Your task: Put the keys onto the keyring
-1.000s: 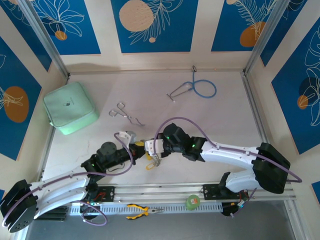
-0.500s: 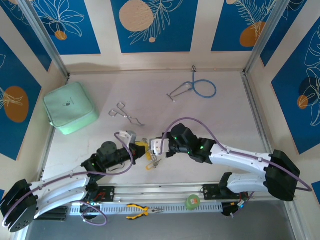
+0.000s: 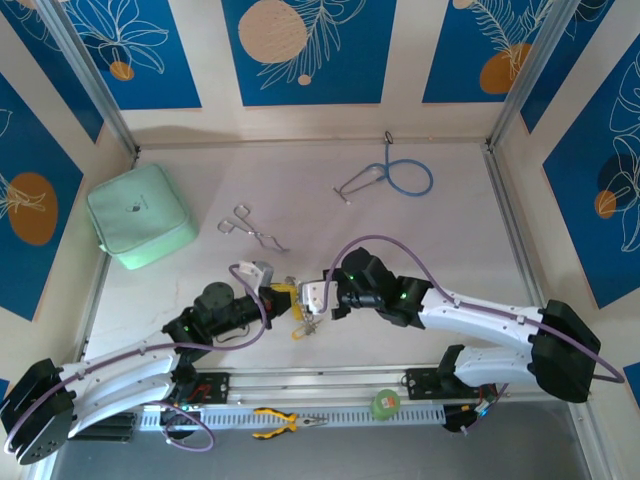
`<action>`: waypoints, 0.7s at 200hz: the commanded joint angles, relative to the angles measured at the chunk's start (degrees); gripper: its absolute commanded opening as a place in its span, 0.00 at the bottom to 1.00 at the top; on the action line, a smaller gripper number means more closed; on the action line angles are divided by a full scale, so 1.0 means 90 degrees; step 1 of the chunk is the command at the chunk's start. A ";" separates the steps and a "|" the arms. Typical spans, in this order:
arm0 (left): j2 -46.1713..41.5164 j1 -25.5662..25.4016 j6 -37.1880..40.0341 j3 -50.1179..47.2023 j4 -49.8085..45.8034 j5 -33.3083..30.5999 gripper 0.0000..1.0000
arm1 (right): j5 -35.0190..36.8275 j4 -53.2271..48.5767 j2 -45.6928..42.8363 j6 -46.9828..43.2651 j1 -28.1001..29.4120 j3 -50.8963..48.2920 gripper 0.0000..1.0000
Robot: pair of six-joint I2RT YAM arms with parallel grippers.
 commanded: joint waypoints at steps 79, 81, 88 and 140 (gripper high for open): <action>0.0020 0.0004 0.0119 0.0137 0.0029 0.0102 0.00 | -0.0048 0.0350 0.0212 0.0186 0.0040 0.0210 0.00; 0.0021 0.0001 0.0118 0.0137 0.0036 0.0102 0.00 | -0.0048 0.0345 0.0211 0.0189 0.0040 0.0216 0.00; 0.0021 -0.0001 0.0109 0.0137 0.0039 0.0110 0.00 | -0.0057 0.0366 0.0209 0.0198 0.0040 0.0217 0.00; 0.0033 0.0004 0.0110 0.0137 0.0058 0.0112 0.00 | -0.0087 0.0411 0.0241 0.0220 0.0016 0.0224 0.00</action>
